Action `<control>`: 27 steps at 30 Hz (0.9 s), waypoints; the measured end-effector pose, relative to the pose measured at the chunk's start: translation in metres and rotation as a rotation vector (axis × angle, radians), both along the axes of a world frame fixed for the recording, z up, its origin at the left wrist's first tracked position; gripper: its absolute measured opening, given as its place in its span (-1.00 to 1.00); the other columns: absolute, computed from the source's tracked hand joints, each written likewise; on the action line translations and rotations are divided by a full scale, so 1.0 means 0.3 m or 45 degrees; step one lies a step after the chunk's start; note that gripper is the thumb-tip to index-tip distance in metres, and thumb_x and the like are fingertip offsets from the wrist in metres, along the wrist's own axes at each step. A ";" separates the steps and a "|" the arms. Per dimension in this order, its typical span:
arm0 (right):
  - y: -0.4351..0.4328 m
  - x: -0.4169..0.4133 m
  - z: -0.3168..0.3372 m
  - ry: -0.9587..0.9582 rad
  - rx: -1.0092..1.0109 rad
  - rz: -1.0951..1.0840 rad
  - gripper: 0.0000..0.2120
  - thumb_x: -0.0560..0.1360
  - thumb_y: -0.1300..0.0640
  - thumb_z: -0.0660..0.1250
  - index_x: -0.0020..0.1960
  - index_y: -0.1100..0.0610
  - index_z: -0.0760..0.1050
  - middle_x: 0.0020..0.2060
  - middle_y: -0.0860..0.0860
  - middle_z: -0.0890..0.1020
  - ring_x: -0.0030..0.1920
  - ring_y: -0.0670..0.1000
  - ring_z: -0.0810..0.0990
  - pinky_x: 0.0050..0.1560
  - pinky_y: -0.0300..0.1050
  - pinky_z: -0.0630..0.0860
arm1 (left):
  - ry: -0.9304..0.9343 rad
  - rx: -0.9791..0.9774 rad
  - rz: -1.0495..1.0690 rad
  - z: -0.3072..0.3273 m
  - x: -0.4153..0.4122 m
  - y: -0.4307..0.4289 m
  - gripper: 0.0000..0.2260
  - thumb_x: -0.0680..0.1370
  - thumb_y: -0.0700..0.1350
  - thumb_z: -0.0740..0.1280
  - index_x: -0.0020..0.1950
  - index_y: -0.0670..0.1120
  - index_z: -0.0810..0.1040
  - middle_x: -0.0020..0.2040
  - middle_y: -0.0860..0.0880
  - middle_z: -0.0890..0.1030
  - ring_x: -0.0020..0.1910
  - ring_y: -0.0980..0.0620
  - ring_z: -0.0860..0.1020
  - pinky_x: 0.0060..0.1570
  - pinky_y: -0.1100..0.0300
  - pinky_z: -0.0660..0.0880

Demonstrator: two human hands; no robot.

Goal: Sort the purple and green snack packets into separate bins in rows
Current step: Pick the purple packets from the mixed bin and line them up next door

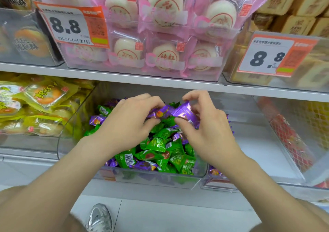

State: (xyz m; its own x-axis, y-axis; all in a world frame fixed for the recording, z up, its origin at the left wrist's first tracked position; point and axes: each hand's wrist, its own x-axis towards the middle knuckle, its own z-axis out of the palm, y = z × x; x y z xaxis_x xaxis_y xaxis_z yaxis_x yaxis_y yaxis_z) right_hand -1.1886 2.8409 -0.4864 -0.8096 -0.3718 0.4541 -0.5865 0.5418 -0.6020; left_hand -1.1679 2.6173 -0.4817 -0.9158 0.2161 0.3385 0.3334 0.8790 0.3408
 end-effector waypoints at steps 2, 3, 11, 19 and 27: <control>0.037 0.007 0.022 -0.333 -0.176 0.056 -0.55 0.52 0.11 0.54 0.26 -0.06 0.36 -0.30 -0.08 0.63 -0.32 -0.01 0.55 -0.21 -0.14 0.48 | 0.066 0.006 -0.062 0.011 0.008 0.029 -0.73 0.63 -0.05 0.36 0.30 0.20 0.49 0.07 0.17 0.51 0.08 0.01 0.57 0.05 -0.15 0.53; 0.055 0.012 0.031 -0.526 -0.323 0.108 -0.56 0.53 0.13 0.53 0.27 -0.03 0.37 -0.27 -0.08 0.66 -0.32 -0.03 0.59 -0.23 -0.13 0.51 | 0.080 0.006 -0.109 0.014 0.012 0.047 -0.71 0.66 -0.09 0.33 0.35 0.17 0.48 0.13 0.17 0.51 0.13 -0.01 0.57 0.07 -0.16 0.53; 0.284 -0.005 0.065 -0.926 -0.383 0.017 -0.69 0.60 0.11 0.44 0.27 0.07 0.42 -0.11 0.03 0.68 -0.27 -0.05 0.56 -0.21 -0.20 0.51 | 0.149 -0.167 -0.150 0.001 0.051 0.214 -0.74 0.70 -0.01 0.13 0.37 0.08 0.46 0.11 0.05 0.43 -0.04 -0.02 0.45 -0.03 -0.08 0.43; 0.570 -0.228 -0.052 -0.190 0.491 -0.306 -0.82 0.53 -0.07 0.51 0.04 -0.01 0.62 -0.37 -0.13 0.68 -0.27 -0.12 0.62 -0.23 -0.42 0.38 | 0.058 0.038 -0.219 -0.028 0.030 0.334 -0.73 0.70 0.00 0.20 0.40 0.08 0.45 0.13 0.11 0.39 -0.07 0.00 0.52 -0.06 -0.07 0.54; 0.540 -0.311 -0.192 -0.207 0.700 -0.076 -0.80 0.47 0.04 0.58 0.04 0.08 0.70 -0.24 -0.07 0.67 -0.20 -0.01 0.64 0.01 -0.03 0.60 | 0.003 0.277 -0.208 -0.051 0.000 0.392 -0.79 0.68 -0.07 0.31 0.27 0.12 0.37 0.01 0.24 0.46 -0.10 0.16 0.49 -0.13 0.26 0.36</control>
State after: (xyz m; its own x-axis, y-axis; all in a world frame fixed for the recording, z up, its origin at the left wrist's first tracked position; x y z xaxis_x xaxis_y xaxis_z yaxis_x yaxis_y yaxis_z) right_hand -1.2821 3.0028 -0.5441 -0.8799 -0.4692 0.0750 -0.4684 0.8300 -0.3027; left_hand -1.1680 2.7349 -0.4970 -0.8739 0.2832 0.3951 0.4660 0.7194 0.5151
